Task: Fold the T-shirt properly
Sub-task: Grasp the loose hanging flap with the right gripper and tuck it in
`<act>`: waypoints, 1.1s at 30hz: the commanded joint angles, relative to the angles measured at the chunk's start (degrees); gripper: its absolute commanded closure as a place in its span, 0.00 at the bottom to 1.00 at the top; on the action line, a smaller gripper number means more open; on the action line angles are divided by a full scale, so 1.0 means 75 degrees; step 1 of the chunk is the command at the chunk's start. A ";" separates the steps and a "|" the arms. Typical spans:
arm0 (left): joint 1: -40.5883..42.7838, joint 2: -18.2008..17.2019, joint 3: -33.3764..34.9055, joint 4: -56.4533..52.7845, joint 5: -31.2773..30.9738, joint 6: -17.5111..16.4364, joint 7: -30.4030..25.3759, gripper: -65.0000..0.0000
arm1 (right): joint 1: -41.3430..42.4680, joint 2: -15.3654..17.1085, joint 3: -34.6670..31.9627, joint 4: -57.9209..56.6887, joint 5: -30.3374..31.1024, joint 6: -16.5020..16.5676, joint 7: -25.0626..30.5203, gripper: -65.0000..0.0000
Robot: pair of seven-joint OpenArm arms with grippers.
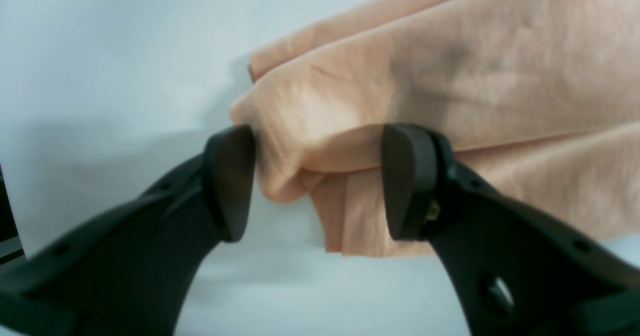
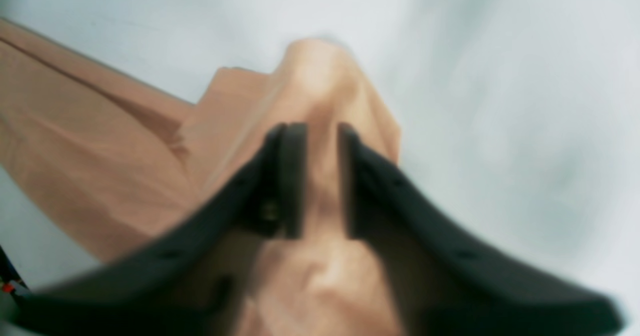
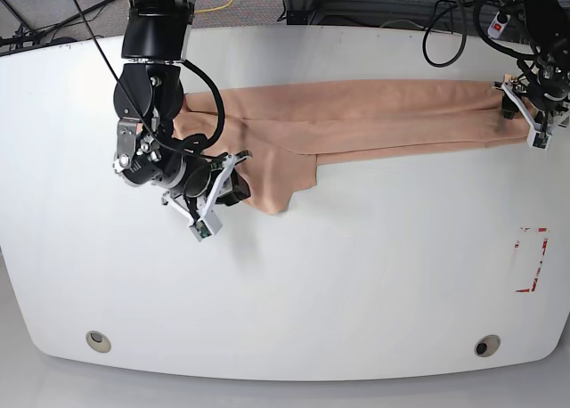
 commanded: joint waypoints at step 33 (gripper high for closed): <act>-0.0095 -0.0130 -0.0029 0.0109 -0.0063 0.0019 -0.0121 0.43 | 0.1233 0.0092 -0.0767 -0.3506 0.0174 0.0067 0.1998 0.73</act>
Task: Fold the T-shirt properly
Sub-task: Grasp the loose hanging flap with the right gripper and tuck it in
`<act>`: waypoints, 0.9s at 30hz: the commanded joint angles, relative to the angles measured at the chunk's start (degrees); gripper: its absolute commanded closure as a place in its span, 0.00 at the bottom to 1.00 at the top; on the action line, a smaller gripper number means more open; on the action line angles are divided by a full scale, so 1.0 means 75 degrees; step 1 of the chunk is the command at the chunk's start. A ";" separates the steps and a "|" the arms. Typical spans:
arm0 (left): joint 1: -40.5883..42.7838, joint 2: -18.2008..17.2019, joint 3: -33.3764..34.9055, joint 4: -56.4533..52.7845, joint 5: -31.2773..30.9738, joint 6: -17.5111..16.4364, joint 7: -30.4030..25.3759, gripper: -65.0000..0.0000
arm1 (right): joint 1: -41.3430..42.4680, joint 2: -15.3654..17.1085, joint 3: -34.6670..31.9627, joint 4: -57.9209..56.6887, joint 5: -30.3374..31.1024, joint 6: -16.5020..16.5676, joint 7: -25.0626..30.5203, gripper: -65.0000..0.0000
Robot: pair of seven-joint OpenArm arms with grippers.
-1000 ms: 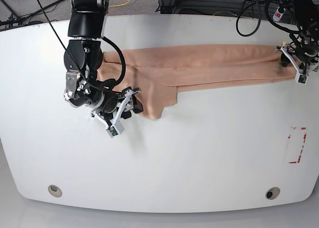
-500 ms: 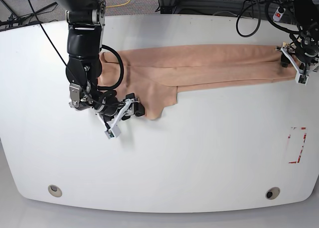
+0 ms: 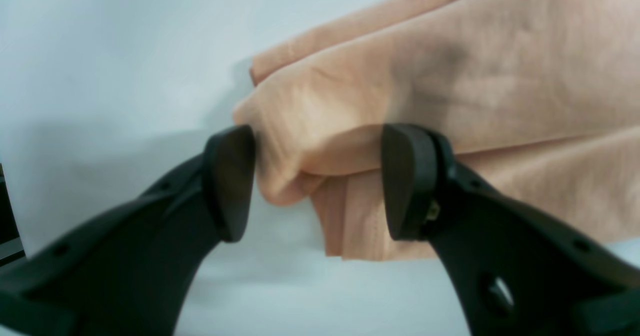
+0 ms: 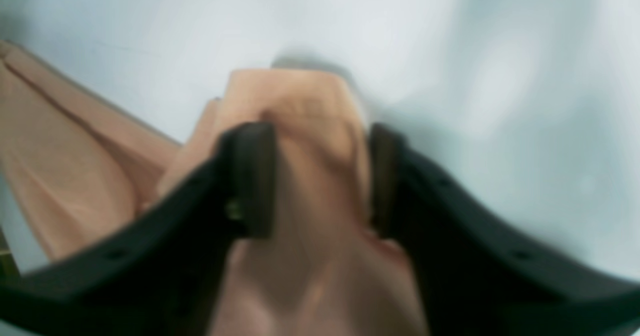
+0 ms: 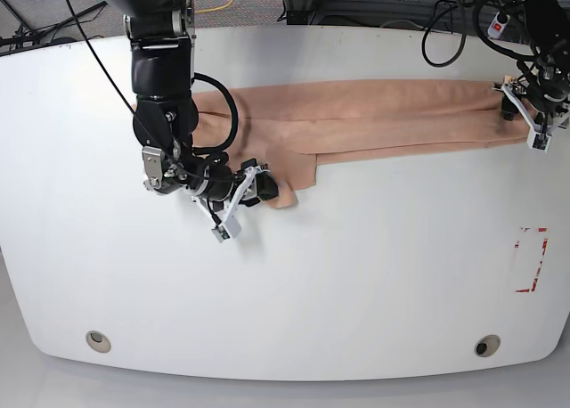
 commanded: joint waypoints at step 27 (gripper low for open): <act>-0.0077 -0.0130 -0.0029 0.0101 -0.0060 0.0019 -0.0118 0.43 | -0.1551 0.0242 0.1095 0.4802 0.0038 0.0017 -0.1862 1.00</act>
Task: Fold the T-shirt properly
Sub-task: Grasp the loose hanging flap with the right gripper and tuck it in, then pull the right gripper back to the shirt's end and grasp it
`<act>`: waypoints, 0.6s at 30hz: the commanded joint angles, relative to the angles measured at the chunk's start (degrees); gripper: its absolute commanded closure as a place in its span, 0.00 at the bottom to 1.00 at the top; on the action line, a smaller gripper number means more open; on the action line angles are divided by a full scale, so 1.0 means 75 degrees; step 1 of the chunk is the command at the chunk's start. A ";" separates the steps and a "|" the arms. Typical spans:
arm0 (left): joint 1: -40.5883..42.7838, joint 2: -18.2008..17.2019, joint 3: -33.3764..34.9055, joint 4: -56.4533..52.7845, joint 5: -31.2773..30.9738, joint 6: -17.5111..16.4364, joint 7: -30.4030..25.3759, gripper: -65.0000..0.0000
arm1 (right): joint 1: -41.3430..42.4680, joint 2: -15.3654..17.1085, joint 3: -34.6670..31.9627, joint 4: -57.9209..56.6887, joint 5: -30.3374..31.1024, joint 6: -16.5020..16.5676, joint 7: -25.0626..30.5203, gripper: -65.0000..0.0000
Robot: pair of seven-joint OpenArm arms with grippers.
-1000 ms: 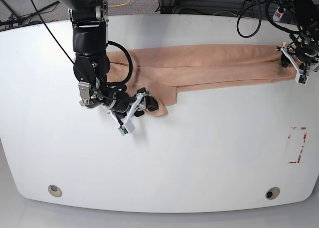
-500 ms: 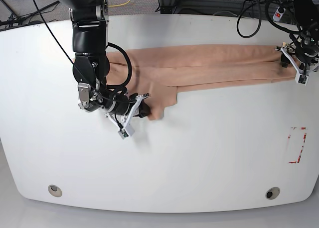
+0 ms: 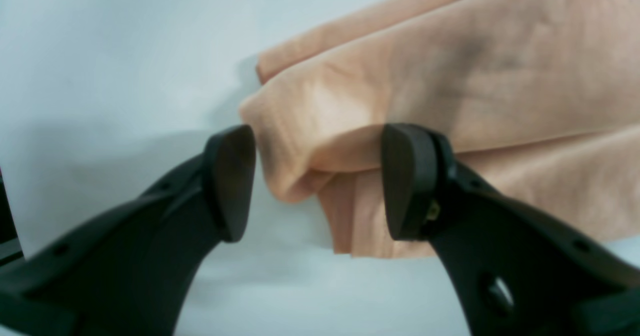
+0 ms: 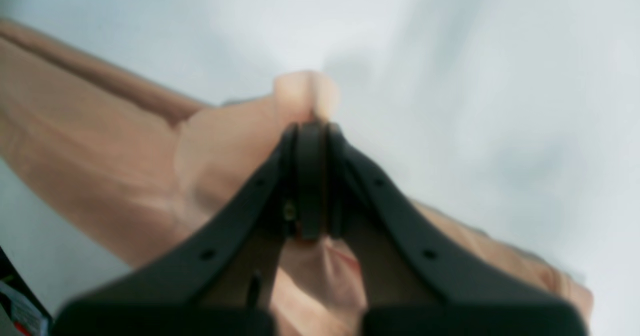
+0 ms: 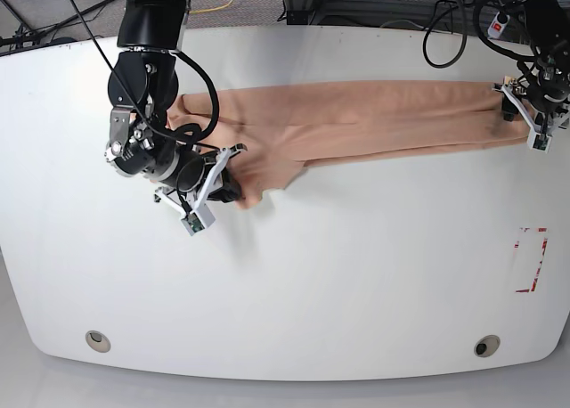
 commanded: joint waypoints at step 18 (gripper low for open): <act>-0.0054 -0.0154 0.0299 0.0121 -0.0028 0.0019 -0.0118 0.43 | -0.1703 0.0123 0.0609 0.1366 0.0128 -0.0021 -0.0164 0.96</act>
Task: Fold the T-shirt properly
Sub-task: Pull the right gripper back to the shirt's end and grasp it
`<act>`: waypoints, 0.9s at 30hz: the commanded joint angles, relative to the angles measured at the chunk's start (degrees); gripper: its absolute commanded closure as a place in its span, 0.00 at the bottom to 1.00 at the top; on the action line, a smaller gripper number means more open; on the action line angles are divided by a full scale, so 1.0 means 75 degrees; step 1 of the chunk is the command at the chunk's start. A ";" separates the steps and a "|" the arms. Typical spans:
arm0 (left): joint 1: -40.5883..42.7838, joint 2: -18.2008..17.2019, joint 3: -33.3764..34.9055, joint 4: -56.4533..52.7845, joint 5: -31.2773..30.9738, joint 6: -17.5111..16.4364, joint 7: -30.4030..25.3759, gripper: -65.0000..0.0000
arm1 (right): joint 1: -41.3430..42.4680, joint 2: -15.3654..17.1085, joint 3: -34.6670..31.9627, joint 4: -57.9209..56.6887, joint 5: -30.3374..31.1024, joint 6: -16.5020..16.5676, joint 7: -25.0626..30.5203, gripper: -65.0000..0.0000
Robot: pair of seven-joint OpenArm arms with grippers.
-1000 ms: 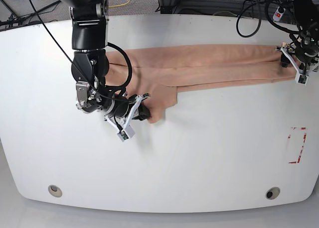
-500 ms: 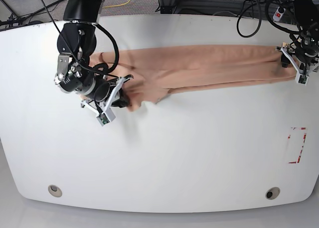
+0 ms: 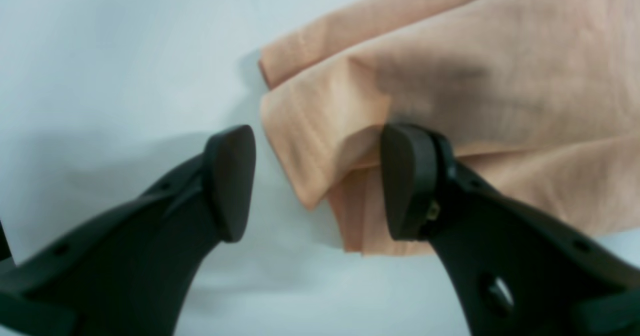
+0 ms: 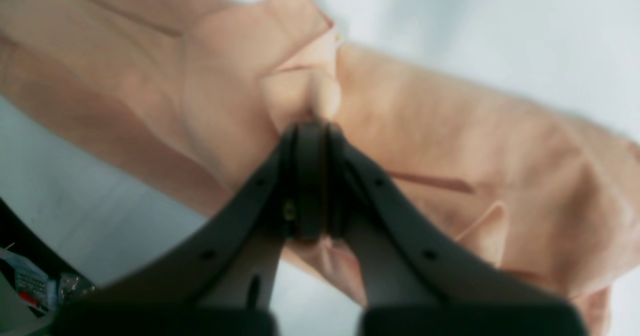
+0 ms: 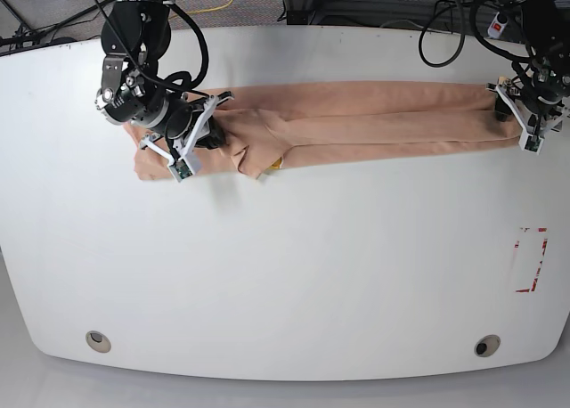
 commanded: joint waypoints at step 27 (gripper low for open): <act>-0.0368 -0.0104 -0.0045 0.0953 -0.0099 0.0019 -0.0116 0.43 | -0.0245 -0.0574 0.1434 0.0634 0.0119 0.0234 0.0232 0.42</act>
